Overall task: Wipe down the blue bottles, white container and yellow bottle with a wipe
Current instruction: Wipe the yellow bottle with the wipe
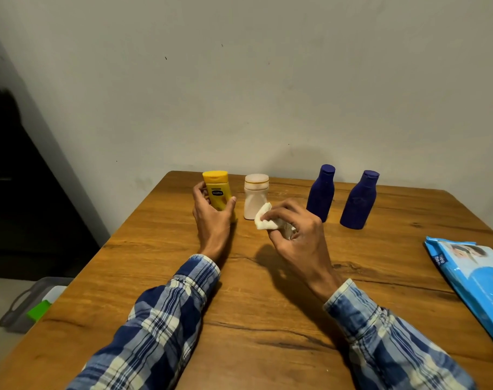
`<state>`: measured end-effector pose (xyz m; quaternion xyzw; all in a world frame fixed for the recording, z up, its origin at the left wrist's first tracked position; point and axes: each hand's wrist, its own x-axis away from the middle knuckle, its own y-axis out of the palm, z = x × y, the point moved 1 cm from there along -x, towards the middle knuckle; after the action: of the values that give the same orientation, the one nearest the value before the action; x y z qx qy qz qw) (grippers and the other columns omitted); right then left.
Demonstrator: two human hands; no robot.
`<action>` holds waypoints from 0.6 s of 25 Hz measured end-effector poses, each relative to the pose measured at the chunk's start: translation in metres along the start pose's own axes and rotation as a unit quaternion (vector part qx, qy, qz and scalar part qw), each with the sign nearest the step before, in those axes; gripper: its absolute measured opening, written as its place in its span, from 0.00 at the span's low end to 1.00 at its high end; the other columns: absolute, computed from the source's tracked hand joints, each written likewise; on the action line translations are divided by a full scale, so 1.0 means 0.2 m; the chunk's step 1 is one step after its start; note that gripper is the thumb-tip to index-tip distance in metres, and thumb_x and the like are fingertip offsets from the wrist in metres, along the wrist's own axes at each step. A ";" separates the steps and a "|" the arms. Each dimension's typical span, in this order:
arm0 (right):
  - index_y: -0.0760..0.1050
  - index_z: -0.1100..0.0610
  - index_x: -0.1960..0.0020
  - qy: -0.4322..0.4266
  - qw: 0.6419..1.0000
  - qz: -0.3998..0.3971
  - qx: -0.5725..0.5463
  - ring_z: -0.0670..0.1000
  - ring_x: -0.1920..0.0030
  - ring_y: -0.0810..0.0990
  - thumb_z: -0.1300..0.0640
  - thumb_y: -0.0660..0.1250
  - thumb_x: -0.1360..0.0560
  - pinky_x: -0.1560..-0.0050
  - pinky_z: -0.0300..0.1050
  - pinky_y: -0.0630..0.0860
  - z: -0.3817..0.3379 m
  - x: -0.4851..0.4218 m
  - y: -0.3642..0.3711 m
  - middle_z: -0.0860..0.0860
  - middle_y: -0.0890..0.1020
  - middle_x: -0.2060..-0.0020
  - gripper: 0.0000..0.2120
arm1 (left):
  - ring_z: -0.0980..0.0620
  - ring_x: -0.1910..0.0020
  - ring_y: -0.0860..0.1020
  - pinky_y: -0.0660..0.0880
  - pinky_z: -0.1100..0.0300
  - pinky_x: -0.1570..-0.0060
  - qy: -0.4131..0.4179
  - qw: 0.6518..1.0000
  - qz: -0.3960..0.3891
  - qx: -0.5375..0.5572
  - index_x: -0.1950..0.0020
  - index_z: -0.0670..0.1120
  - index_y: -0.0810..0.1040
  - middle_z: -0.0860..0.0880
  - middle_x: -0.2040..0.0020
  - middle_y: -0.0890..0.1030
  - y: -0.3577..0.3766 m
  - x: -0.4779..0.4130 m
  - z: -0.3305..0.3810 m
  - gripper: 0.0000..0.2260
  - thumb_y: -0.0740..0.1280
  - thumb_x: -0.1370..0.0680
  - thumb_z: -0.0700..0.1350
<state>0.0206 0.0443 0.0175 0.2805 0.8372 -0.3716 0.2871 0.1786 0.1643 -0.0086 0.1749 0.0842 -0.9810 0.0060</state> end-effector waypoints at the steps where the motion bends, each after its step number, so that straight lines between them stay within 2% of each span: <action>1: 0.83 0.58 0.47 0.001 1.000 0.000 0.001 0.49 0.43 0.80 0.66 0.74 0.28 0.46 0.50 0.82 0.00 0.00 0.00 0.50 0.81 0.46 0.10 | 0.46 0.35 0.76 0.77 0.45 0.36 0.010 1.000 0.000 -0.009 0.26 0.49 0.64 0.46 0.33 0.76 0.01 0.00 -0.01 0.34 0.79 0.27 0.44; 3: 0.83 0.58 0.47 0.002 1.000 0.001 0.001 0.49 0.43 0.80 0.66 0.74 0.28 0.46 0.50 0.83 0.01 0.00 0.00 0.50 0.81 0.46 0.11 | 0.48 0.37 0.76 0.77 0.49 0.38 0.027 0.999 -0.001 -0.024 0.27 0.48 0.65 0.46 0.34 0.77 0.02 0.01 -0.02 0.33 0.78 0.27 0.43; 6: 0.83 0.58 0.47 0.005 1.000 -0.001 0.002 0.49 0.43 0.80 0.66 0.74 0.28 0.47 0.50 0.83 0.01 0.00 0.01 0.50 0.81 0.46 0.11 | 0.54 0.41 0.72 0.71 0.62 0.45 0.036 0.998 -0.014 -0.047 0.26 0.47 0.64 0.47 0.35 0.76 0.02 0.04 0.00 0.33 0.77 0.26 0.42; 9: 0.83 0.58 0.47 0.008 1.000 0.006 0.010 0.49 0.43 0.80 0.66 0.73 0.28 0.47 0.51 0.82 0.02 0.00 0.01 0.50 0.81 0.46 0.11 | 0.54 0.40 0.70 0.71 0.57 0.44 0.038 0.997 -0.014 -0.062 0.25 0.46 0.63 0.44 0.34 0.76 0.03 0.06 0.01 0.33 0.77 0.25 0.42; 15: 0.83 0.58 0.47 0.017 1.000 0.006 0.023 0.49 0.45 0.80 0.66 0.73 0.28 0.48 0.50 0.82 0.03 0.00 0.01 0.50 0.81 0.47 0.11 | 0.53 0.40 0.71 0.71 0.56 0.42 0.029 0.997 -0.019 -0.070 0.24 0.45 0.63 0.42 0.32 0.75 0.03 0.06 0.00 0.34 0.77 0.25 0.41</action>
<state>0.0235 0.0418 0.0129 0.2986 0.8312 -0.3845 0.2686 0.1680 0.1586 -0.0135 0.2012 0.1561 -0.9670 -0.0030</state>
